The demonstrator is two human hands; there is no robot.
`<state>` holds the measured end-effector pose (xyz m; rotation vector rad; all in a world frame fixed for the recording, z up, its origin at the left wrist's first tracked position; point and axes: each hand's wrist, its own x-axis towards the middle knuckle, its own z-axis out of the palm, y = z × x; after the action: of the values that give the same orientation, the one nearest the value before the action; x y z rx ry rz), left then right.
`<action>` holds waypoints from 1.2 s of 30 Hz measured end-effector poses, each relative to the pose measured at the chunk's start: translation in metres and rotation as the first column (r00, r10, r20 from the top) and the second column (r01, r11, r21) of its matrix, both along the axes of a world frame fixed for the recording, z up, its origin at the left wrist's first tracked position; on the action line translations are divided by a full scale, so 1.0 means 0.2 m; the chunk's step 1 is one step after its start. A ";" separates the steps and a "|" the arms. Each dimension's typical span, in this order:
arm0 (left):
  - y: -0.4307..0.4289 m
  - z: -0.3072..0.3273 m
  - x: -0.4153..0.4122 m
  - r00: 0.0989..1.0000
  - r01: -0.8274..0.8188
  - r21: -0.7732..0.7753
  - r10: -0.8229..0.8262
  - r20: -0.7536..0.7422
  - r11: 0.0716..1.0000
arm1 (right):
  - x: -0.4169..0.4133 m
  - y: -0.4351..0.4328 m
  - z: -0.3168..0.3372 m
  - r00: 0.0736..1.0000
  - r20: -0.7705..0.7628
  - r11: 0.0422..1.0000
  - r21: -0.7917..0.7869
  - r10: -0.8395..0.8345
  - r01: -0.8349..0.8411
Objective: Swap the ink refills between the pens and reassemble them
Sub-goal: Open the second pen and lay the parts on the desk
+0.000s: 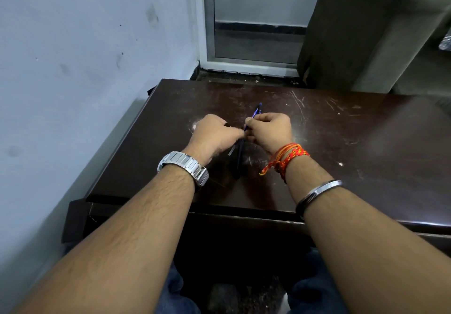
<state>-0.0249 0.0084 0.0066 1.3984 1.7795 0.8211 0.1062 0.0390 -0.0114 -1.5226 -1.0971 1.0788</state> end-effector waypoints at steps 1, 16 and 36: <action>0.00 -0.01 0.00 1.000 0.012 0.001 -0.012 -0.020 1.000 | -0.01 0.00 0.00 1.000 -0.021 1.000 -0.001 0.005 -0.005; -0.03 -0.01 0.00 0.945 -0.036 -0.137 -0.011 -0.327 0.990 | 0.07 0.03 -0.03 0.999 0.030 0.988 -0.145 -0.045 0.049; -0.04 -0.03 0.06 0.937 -0.047 -0.121 0.001 -0.350 0.992 | 0.07 -0.02 0.01 0.971 0.237 0.988 -0.151 0.020 0.017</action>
<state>-0.0134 0.0010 0.0005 1.5094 2.0797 0.4789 0.1200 0.0355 -0.0100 -1.8091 -1.1999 1.0185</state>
